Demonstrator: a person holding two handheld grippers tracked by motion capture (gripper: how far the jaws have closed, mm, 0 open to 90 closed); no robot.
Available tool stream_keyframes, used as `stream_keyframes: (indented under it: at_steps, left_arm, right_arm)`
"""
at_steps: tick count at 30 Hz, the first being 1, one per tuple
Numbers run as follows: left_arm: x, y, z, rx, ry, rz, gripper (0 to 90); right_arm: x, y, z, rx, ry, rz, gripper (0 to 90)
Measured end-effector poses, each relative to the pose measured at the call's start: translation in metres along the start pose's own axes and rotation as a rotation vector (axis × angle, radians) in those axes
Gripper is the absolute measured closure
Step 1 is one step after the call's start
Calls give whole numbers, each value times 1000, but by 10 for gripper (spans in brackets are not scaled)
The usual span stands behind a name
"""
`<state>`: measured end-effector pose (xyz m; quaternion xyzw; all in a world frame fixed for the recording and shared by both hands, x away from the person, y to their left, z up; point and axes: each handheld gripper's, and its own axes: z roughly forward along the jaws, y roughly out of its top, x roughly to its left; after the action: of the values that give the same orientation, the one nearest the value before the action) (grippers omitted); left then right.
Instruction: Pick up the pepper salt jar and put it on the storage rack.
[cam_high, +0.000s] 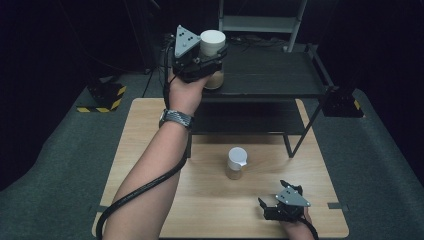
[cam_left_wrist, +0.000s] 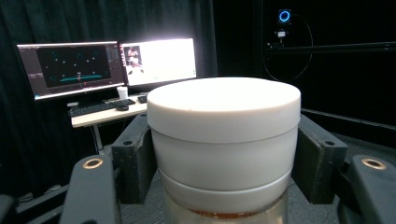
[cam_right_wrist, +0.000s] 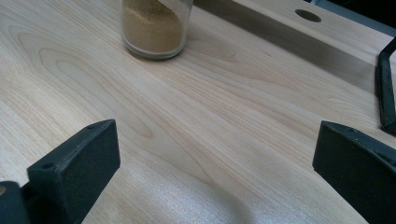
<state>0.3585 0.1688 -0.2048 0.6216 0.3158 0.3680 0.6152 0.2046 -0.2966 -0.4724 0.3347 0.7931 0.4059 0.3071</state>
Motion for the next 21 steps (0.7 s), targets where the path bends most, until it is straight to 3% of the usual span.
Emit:
stream_keyframes:
  at_steps: [15, 19, 21]
  left_arm:
    - [0, 2, -2, 5, 2, -19, 314]
    - [-3, 2, -3, 2, 13, -27, 245]
    - [-6, 2, -3, 2, 16, -24, 170]
  right_arm:
    - [0, 0, 0, 1, 0, -2, 0]
    - [0, 0, 0, 2, 1, -3, 0]
    - [0, 0, 0, 2, 1, -3, 0]
